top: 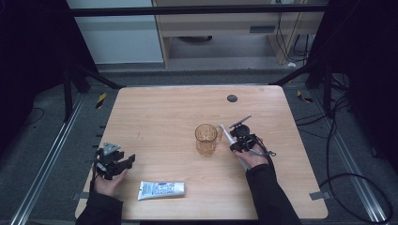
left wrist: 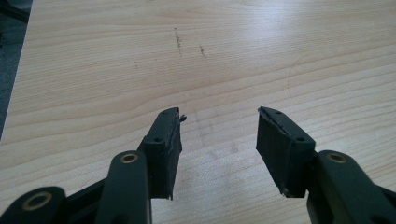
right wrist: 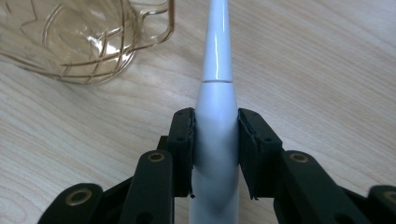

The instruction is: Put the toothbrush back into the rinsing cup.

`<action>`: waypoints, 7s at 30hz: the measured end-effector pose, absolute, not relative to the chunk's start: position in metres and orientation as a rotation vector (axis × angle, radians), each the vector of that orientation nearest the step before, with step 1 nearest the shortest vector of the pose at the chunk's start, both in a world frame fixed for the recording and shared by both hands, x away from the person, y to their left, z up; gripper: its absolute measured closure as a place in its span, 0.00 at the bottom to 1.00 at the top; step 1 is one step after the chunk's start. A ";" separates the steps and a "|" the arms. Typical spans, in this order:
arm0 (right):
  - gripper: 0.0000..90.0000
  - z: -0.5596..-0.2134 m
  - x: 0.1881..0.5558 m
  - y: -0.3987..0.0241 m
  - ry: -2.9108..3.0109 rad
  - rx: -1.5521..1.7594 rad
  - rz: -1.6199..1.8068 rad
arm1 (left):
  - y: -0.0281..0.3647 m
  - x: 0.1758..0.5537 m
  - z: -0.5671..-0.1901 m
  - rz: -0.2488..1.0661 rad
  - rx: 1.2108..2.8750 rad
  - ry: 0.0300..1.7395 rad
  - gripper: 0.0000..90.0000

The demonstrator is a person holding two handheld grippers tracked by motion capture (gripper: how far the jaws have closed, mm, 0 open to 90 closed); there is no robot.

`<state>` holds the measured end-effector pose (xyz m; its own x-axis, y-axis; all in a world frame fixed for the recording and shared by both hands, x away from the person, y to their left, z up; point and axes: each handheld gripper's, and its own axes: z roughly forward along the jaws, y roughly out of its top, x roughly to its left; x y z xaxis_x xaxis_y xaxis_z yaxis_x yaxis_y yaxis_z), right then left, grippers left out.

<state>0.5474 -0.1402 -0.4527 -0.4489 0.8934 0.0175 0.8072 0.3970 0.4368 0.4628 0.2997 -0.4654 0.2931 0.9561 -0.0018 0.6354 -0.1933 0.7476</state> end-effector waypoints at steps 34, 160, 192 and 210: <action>0.75 -0.388 0.509 -0.186 2.016 1.420 1.147 | 0.299 0.463 -0.466 0.640 1.916 1.418 0.54; 0.75 -0.422 0.518 -0.081 1.657 1.280 1.471 | 0.300 0.462 -0.466 0.640 1.910 1.415 0.54; 0.73 -0.435 0.512 -0.086 1.808 1.259 1.391 | 0.300 0.462 -0.467 0.641 1.918 1.412 0.49; 0.67 -0.434 0.509 -0.084 1.865 1.241 1.381 | 0.300 0.463 -0.468 0.638 1.922 1.405 0.45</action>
<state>0.5091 -0.0836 -0.4343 -0.4567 0.8818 0.1178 0.3698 0.0677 0.9266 0.4626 0.3004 -0.4676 0.3023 0.9532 0.0017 0.6291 -0.2008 0.7509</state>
